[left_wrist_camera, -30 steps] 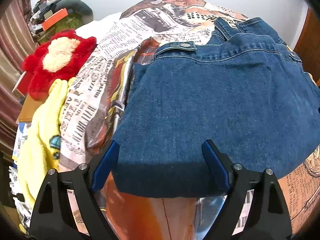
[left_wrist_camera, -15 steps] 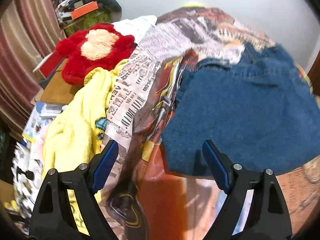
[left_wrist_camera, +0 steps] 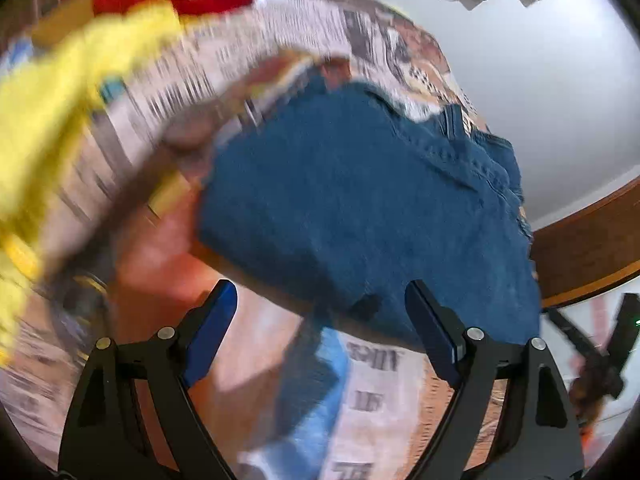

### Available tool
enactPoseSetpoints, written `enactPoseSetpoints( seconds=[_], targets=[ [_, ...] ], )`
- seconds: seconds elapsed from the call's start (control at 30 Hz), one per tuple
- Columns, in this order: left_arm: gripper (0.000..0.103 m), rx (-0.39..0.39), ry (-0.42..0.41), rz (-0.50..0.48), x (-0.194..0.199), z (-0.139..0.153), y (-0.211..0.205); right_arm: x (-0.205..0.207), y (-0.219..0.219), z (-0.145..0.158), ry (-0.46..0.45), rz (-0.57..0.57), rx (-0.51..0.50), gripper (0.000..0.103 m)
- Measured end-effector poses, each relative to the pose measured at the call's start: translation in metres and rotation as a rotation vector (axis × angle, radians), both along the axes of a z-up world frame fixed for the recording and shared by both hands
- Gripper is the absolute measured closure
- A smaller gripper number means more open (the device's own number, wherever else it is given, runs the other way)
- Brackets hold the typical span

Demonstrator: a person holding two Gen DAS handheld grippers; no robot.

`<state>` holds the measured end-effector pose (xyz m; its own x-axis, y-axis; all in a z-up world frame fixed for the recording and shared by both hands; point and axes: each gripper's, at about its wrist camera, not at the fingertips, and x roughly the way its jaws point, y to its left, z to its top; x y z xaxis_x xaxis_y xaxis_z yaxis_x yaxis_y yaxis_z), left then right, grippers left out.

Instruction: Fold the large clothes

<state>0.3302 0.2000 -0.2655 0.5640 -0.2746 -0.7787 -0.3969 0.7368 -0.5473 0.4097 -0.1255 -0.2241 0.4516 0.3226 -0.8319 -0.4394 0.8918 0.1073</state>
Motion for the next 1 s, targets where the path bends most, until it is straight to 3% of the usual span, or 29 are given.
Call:
enactPoseSetpoints(
  seconds=[0.13, 0.37, 0.57, 0.7, 0.77, 0.87, 1.0],
  targets=[
    [0.017, -0.174, 0.031, -0.012, 0.015, -0.028, -0.005, 0.005, 0.023, -0.035, 0.060, 0.040, -0.054, 0.086],
    [0.019, -0.253, -0.021, 0.039, 0.045, -0.042, -0.002, 0.004, 0.023, -0.048, 0.008, 0.057, -0.035, 0.086],
    [0.044, -0.174, -0.036, 0.207, 0.062, -0.042, 0.003, 0.009, 0.022, -0.043, 0.042, 0.050, -0.029, 0.086],
    [0.059, -0.027, -0.029, 0.256, 0.064, -0.023, -0.007, 0.014, 0.022, -0.040, 0.096, 0.018, -0.008, 0.086],
    [0.067, 0.008, -0.046, 0.269, 0.059, -0.010, -0.009, 0.014, 0.022, -0.037, 0.126, 0.000, 0.002, 0.086],
    [0.072, 0.025, -0.097, 0.277, 0.051, 0.013, -0.007, 0.013, 0.024, -0.031, 0.154, 0.001, 0.036, 0.086],
    [0.074, 0.142, -0.178, 0.267, 0.031, 0.057, -0.009, 0.010, 0.037, -0.017, 0.132, 0.018, 0.071, 0.086]
  ],
)
